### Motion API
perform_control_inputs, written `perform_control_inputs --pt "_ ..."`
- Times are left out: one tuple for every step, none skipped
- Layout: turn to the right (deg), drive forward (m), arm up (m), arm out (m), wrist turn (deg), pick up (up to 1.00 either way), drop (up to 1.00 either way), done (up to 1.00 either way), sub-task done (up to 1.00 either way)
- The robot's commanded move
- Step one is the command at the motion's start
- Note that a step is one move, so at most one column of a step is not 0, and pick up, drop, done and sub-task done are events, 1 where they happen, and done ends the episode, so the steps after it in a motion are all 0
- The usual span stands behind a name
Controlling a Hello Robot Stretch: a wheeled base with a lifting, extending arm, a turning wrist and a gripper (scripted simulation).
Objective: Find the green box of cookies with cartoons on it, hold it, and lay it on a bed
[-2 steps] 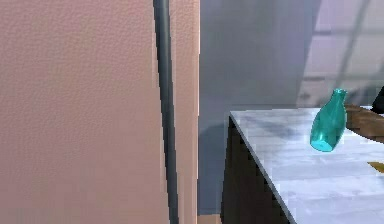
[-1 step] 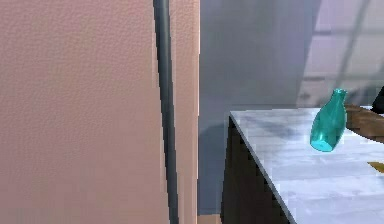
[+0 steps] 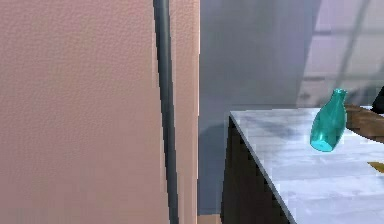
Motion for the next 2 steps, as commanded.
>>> perform_control_inputs --pt "0.0 0.0 0.0 0.0 45.0 0.0 0.0 0.0 0.0" --pt "0.0 0.0 0.0 0.0 45.0 0.0 0.0 0.0 0.0"
